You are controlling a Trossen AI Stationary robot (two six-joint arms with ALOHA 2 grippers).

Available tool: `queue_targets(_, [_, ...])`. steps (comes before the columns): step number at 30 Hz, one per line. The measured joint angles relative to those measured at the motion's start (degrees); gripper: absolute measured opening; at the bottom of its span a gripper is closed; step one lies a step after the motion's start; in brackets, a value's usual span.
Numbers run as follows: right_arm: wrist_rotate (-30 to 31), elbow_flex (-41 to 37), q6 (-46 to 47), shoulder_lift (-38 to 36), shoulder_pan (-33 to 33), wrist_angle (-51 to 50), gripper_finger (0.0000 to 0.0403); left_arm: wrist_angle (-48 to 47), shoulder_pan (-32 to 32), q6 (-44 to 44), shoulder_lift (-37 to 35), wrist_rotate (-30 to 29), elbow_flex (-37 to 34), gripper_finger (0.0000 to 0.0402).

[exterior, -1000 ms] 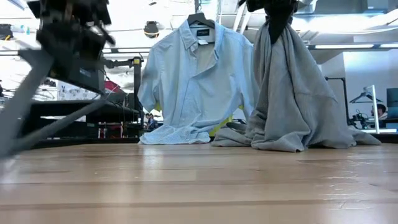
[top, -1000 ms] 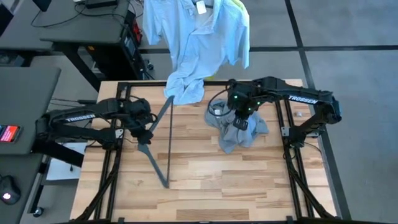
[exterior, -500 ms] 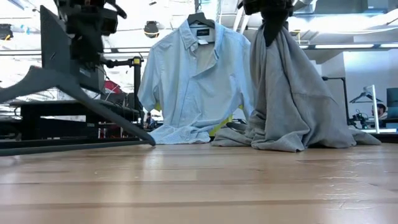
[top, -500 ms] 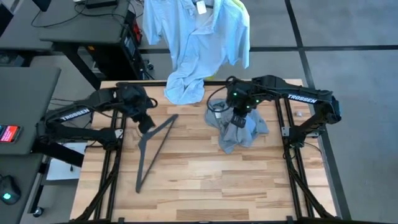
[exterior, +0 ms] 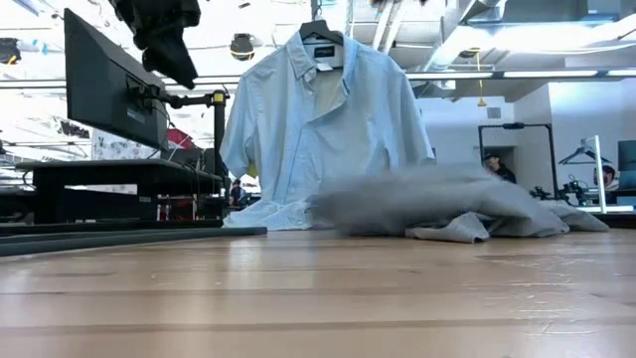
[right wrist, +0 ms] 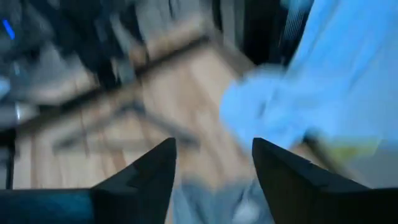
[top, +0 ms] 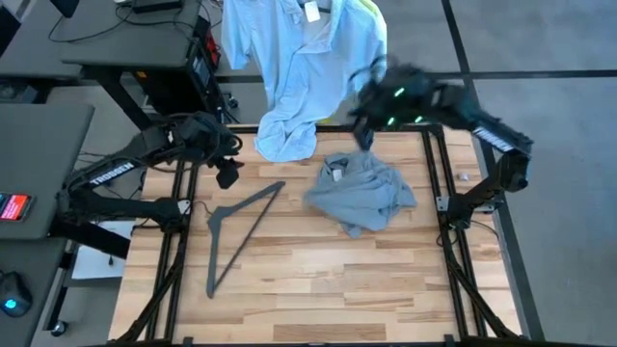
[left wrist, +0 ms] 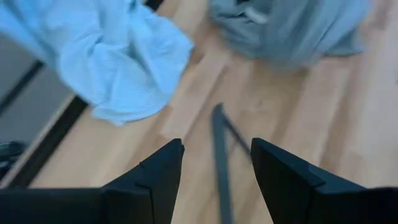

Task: Hang clothes
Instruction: Unhang the blue polo from the rack

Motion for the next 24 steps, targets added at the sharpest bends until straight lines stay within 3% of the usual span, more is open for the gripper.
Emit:
queue_targets(4, [8.24,3.37,-9.23,-0.1,-6.63,6.78,0.0219,0.08,2.26,1.08,1.68,3.85,0.18,0.0178])
queue_targets(8, [9.37,3.3,-17.52,2.18,-15.96,17.91,0.0215,0.01,3.9,2.98,4.35,4.85,0.18,0.0178])
queue_targets(12, [4.0,3.29,-23.96,5.94,-24.07,28.08,0.0214,-0.39,5.41,3.73,6.36,4.96,0.18,0.0178])
queue_targets(17, [-5.29,3.22,-24.52,11.65,-31.07,33.77,0.0214,0.07,7.03,1.46,6.72,4.94,0.16,0.0178])
queue_targets(24, [-8.1,3.2,-27.62,18.26,-35.6,36.47,0.0214,0.05,9.08,-1.48,6.73,4.73,0.16,0.0178])
